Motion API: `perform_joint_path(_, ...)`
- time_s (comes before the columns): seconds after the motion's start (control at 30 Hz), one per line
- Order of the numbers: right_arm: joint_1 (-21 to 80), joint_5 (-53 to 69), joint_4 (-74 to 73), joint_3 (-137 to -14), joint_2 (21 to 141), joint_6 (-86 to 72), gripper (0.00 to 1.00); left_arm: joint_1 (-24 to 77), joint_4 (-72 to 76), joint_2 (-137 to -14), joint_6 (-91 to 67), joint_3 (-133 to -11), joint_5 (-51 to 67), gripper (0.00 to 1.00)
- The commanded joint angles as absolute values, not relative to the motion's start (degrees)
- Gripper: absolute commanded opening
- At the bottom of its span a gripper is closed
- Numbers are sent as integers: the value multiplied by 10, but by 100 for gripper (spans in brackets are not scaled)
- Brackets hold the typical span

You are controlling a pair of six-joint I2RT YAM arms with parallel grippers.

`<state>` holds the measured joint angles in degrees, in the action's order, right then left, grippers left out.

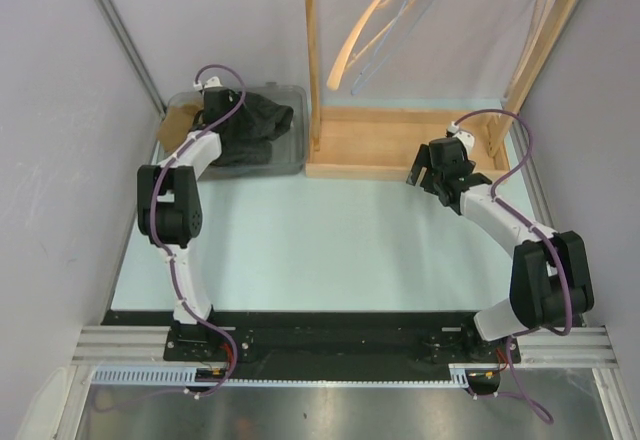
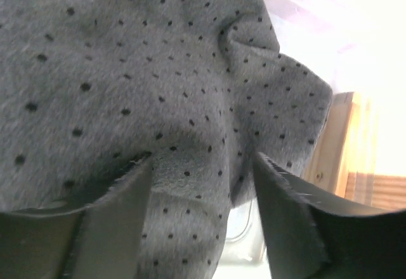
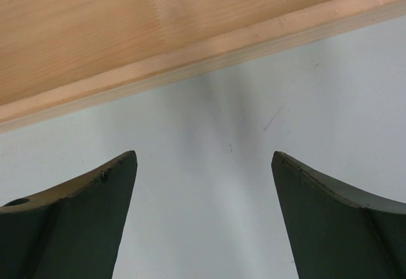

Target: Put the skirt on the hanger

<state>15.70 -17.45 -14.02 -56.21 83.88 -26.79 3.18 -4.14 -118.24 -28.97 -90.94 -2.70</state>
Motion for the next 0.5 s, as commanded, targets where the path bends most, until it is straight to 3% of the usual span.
perform_joint_path(0.0, 159, -192, -152, -599, 853, -270, 92, 27, -38, -1201, -299, -954, -25, 53)
perform_joint_path(0.07, 159, -193, -156, -604, 857, -270, 91, 27, -40, -1208, -294, -963, -17, 41)
perform_joint_path(0.1, 159, -193, -156, -606, 858, -269, 91, 27, -44, -1214, -291, -967, -15, 26)
perform_joint_path(0.17, 160, -195, -157, -608, 857, -269, 91, 27, -49, -1216, -287, -974, -9, 14)
perform_joint_path(0.2, 159, -197, -157, -608, 857, -269, 91, 27, -49, -1216, -280, -974, -7, 0)
perform_joint_path(0.47, 159, -198, -167, -607, 842, -271, 90, 27, -29, -1159, -268, -936, 10, 0)
